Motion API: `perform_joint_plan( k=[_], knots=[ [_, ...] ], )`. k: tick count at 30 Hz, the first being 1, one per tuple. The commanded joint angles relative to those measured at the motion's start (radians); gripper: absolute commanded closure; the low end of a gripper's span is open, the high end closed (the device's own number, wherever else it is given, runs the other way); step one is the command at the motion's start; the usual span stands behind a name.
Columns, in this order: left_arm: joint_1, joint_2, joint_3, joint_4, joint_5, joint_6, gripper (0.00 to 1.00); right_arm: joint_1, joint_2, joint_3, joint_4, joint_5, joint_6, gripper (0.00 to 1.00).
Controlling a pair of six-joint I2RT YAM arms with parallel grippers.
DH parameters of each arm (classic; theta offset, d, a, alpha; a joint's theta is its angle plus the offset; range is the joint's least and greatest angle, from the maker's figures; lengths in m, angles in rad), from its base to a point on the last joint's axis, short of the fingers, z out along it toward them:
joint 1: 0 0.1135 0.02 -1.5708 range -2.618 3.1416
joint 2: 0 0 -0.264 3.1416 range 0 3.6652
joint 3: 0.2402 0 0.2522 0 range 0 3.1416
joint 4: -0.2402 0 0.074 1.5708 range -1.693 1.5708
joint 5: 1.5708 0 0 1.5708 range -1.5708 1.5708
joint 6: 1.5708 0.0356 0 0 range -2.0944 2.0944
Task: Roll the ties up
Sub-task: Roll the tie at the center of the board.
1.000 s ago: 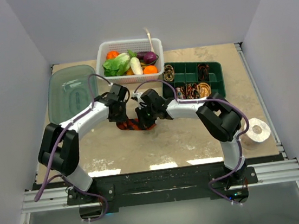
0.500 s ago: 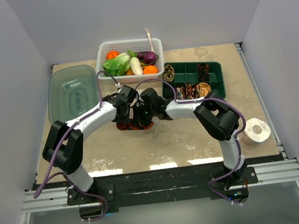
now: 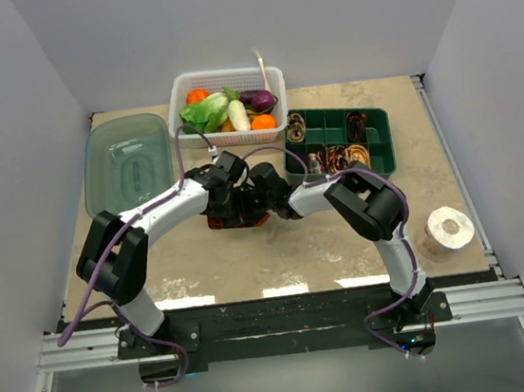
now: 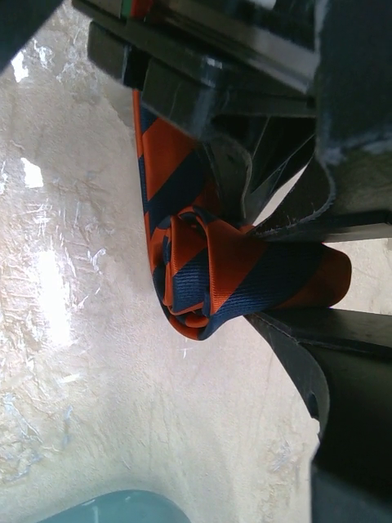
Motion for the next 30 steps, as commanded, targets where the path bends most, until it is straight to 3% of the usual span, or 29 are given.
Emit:
perform_joint_plan(
  k=[1,12,30],
  knots=[
    [-0.002,0.000,0.022,-0.005,-0.028,-0.007,0.64,-0.044,-0.091,-0.086,0.103,-0.025,0.052,1.00],
    [-0.005,0.050,0.065,-0.108,-0.170,-0.024,0.64,-0.191,-0.315,-0.239,0.086,-0.015,0.025,1.00],
    [-0.120,0.257,0.243,-0.269,-0.308,-0.107,0.60,-0.274,-0.372,-0.275,-0.006,0.039,-0.046,1.00]
  ],
)
